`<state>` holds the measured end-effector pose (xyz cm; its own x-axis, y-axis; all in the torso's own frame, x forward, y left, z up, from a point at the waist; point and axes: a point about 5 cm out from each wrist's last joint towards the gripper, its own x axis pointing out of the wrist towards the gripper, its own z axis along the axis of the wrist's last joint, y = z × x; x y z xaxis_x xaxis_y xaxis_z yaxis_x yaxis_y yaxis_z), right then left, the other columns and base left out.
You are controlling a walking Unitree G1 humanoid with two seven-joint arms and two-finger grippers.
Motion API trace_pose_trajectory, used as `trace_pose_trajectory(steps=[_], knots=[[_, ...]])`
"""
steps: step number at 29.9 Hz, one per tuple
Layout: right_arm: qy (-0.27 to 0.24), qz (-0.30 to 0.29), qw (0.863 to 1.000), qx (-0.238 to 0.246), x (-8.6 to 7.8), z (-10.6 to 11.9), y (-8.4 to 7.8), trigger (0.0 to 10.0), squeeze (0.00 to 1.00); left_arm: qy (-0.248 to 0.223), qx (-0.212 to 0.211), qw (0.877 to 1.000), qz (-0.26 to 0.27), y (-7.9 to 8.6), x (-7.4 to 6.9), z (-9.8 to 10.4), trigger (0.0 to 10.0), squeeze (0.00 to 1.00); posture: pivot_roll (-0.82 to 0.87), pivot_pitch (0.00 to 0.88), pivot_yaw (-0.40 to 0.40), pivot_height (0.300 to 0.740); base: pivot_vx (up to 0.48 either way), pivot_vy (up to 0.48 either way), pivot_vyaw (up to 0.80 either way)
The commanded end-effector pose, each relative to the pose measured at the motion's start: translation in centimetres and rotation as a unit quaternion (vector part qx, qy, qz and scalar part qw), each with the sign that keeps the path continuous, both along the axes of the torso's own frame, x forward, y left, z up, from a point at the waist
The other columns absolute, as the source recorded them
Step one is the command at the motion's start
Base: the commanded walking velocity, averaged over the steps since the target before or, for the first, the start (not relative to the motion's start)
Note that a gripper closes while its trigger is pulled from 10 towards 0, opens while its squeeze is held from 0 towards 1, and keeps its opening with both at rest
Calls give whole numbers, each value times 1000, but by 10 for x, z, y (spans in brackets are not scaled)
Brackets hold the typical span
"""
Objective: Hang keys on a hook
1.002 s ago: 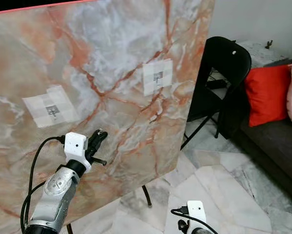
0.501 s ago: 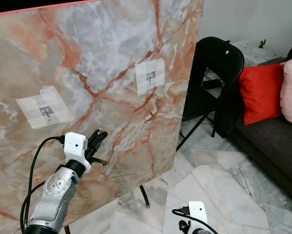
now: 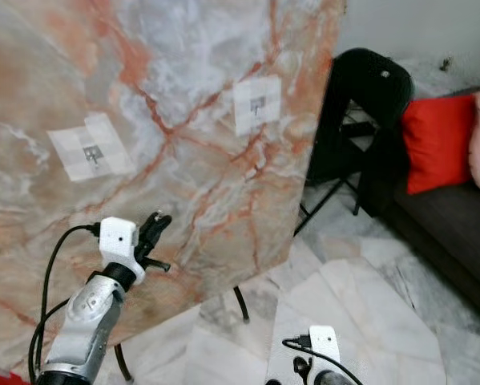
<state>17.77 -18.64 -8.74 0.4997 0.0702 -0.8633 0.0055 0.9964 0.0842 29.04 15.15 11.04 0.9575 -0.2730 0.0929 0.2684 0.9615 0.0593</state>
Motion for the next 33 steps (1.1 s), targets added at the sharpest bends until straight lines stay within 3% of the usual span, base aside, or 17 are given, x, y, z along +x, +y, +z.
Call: trace_pose_trajectory(steps=[1,12,17,33], knots=[[-2,-1,1000,-6,4,2,-4,10000,0,-4,-5,1000,-1,-2,-1,1,10000,0,19,32,-14,740,0,0,-775],[-1,-2,1000,-6,4,2,-3,10000,0,1,-8,1000,3,0,0,1,10000,0,19,33,-14,740,0,0,-766],[-4,-4,1000,-7,4,2,-3,10000,0,4,-12,1000,2,0,0,1,10000,0,22,32,-13,740,0,130,0],[-7,-4,1000,-5,5,3,-3,10000,0,5,-9,1000,3,-1,0,1,10000,0,23,34,-14,740,0,416,0]])
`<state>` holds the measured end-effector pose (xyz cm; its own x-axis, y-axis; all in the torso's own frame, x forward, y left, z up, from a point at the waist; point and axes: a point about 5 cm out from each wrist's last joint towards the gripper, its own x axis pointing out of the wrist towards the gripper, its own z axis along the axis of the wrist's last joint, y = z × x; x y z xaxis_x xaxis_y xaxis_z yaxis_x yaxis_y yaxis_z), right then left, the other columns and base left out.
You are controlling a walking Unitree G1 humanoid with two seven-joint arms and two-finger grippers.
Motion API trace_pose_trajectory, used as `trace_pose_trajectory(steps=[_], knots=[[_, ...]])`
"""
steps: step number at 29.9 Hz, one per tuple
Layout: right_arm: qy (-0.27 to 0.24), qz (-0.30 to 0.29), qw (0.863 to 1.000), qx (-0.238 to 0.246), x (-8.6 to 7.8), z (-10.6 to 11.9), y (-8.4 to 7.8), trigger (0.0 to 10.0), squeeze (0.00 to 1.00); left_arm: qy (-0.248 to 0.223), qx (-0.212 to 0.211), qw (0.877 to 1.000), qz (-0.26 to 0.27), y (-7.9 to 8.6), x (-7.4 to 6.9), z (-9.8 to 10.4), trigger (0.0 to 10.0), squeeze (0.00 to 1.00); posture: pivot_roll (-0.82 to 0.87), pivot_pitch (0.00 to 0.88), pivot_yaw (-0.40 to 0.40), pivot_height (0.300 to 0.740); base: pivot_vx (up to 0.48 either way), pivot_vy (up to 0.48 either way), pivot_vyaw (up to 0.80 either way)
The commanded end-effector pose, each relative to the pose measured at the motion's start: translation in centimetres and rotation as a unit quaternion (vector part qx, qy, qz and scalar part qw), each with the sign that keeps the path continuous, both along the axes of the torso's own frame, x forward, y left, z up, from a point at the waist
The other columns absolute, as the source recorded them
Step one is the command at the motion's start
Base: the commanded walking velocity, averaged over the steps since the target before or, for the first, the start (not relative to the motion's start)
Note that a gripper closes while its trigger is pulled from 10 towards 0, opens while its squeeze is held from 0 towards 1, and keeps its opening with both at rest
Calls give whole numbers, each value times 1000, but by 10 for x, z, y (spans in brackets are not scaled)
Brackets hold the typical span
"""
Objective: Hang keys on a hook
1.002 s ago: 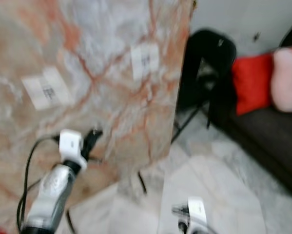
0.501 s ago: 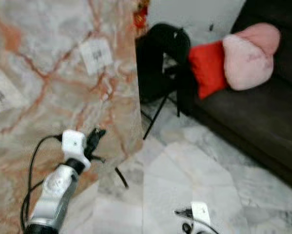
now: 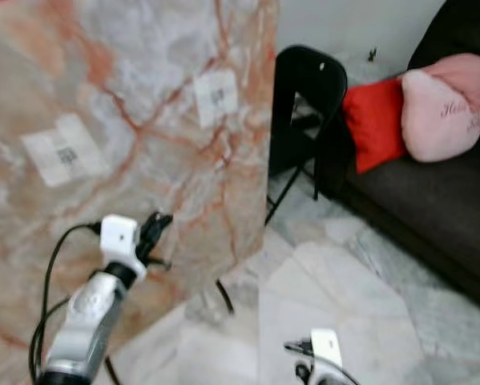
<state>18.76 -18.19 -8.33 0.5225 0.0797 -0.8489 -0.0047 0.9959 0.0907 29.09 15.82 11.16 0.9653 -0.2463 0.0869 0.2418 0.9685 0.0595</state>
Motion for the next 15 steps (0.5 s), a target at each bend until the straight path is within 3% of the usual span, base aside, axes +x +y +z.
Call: trace_pose_trajectory(steps=[1,3,15], knots=[[7,-8,1000,-8,-5,-2,-8,10000,0,1,-10,1000,-11,-8,0,0,10000,0,23,34,-14,740,0,409,0],[7,-7,1000,-8,-5,-2,-8,10000,0,1,-9,1000,-11,-8,0,0,10000,0,23,34,-14,740,0,334,0],[7,-5,1000,-8,-5,-2,-7,10000,0,-2,-14,1000,-12,-9,0,2,10000,0,23,34,-14,740,0,0,0]])
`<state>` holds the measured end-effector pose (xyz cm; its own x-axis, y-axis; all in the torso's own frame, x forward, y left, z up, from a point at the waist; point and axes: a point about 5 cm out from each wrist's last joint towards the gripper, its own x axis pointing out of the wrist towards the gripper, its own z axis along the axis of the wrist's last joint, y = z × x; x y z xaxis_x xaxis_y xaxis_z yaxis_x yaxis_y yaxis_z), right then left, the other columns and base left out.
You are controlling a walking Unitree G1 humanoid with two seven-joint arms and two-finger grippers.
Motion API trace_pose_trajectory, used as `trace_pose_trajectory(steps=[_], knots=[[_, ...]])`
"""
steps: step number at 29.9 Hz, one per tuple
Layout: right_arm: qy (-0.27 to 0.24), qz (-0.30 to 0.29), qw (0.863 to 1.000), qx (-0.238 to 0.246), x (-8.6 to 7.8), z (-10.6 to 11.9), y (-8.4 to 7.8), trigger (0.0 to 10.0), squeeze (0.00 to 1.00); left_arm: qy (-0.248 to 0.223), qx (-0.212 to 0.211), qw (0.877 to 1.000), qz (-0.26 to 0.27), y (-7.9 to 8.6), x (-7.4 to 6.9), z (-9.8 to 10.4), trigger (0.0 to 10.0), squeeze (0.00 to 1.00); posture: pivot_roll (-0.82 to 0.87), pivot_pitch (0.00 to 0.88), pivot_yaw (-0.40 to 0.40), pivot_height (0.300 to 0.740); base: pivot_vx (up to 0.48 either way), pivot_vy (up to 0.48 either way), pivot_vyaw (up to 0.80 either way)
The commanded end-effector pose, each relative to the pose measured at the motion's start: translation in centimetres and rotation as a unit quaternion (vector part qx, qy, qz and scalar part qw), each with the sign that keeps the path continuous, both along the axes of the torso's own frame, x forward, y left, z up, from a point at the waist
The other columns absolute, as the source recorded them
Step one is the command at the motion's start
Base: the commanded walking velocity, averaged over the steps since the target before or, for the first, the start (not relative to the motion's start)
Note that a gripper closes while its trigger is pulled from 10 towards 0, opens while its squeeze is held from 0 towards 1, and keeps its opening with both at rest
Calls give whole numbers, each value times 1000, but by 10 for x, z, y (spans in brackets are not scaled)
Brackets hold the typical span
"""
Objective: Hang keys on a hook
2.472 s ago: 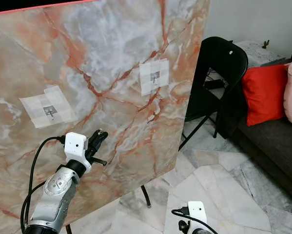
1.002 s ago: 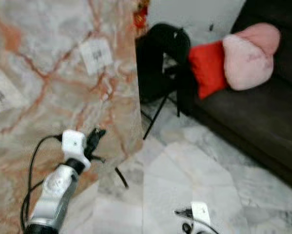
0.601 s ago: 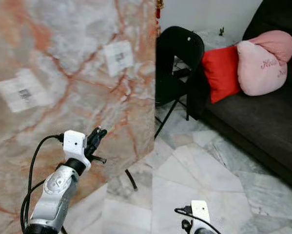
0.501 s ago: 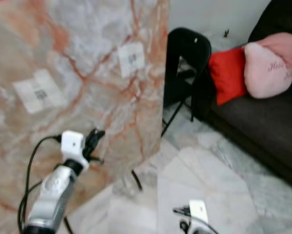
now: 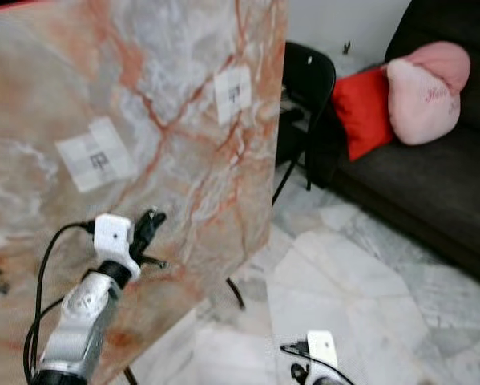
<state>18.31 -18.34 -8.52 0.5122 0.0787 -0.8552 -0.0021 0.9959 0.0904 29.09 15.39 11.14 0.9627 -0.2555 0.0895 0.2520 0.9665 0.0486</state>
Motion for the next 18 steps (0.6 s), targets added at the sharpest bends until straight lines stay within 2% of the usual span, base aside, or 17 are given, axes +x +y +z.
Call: trace_pose_trajectory(steps=[1,7,16,18], knots=[[1,-5,1000,-7,-1,0,-6,10000,0,-2,-9,1000,-7,-4,0,2,10000,0,24,30,-14,740,0,0,0],[0,-4,1000,-7,-1,0,-6,10000,0,-2,-9,1000,-8,-5,0,1,10000,0,24,30,-13,740,0,121,0],[-3,10,1000,-15,0,1,-6,10000,0,-3,-3,1000,-9,-6,0,1,10000,0,23,31,-13,740,0,0,0],[-6,14,1000,-17,1,1,-6,10000,0,-5,-2,1000,-10,-6,0,2,10000,0,23,31,-13,740,0,0,800]])
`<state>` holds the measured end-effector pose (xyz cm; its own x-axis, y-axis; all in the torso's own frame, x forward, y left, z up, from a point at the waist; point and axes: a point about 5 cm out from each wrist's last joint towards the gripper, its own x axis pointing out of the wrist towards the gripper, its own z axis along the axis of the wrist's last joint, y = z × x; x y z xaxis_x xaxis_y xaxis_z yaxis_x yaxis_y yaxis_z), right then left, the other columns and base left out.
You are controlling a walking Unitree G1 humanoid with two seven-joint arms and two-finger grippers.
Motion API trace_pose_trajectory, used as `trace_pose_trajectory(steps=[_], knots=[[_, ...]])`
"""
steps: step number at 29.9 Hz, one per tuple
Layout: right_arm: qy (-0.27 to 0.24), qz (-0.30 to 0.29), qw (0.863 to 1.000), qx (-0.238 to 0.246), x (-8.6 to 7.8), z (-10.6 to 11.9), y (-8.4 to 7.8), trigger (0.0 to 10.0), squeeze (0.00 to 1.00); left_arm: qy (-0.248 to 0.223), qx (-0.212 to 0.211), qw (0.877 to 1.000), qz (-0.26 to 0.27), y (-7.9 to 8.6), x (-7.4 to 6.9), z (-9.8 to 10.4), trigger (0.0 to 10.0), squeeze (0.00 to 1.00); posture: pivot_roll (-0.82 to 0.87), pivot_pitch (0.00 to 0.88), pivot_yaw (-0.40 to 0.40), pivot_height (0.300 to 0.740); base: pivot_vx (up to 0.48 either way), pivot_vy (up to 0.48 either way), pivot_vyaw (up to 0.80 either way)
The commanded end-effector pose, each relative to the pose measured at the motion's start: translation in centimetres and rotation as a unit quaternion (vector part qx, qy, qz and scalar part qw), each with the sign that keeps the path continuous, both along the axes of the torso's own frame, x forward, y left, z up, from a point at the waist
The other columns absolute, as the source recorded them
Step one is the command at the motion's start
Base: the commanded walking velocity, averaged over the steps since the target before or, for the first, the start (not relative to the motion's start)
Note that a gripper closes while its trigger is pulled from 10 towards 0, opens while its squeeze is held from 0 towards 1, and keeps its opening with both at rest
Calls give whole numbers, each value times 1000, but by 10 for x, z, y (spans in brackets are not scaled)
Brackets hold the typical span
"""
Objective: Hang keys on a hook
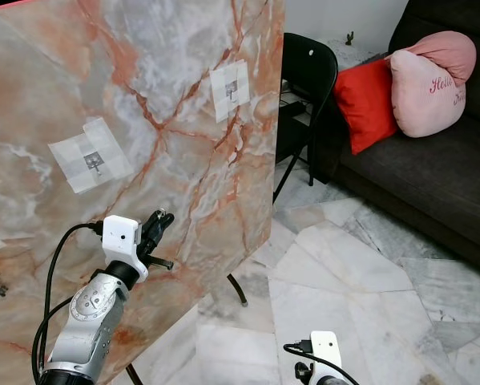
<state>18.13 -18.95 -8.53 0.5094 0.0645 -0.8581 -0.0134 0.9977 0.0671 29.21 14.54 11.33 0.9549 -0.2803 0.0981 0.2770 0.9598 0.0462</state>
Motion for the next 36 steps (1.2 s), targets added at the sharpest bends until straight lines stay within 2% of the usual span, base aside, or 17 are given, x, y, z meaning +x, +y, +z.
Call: trace_pose_trajectory(steps=[1,8,15,19,27,33,36], knots=[[-8,11,1000,-6,3,2,0,10000,0,-4,1,1000,2,2,-2,0,10000,0,23,31,-13,740,0,0,800],[-9,4,1000,0,3,1,1,10000,0,-8,6,1000,-1,0,-3,1,10000,0,26,36,-12,740,0,0,758],[-8,-2,1000,1,2,1,1,10000,0,-24,17,1000,-4,-6,-1,9,10000,0,28,37,-11,740,0,0,0],[-8,-1,1000,-1,2,1,1,10000,0,-54,18,998,-4,-15,11,27,10000,0,31,38,-12,740,0,0,0],[-8,-1,1000,-1,2,1,2,10000,0,-76,17,997,18,-17,26,41,10000,0,26,35,-3,740,0,0,0],[-7,-4,1000,-2,2,1,2,10000,0,-77,17,996,45,-10,26,42,10000,0,23,35,1,740,0,0,0],[-6,0,1000,-3,2,1,2,10000,0,-66,7,993,95,3,25,40,10000,0,28,38,-4,740,0,0,0]])
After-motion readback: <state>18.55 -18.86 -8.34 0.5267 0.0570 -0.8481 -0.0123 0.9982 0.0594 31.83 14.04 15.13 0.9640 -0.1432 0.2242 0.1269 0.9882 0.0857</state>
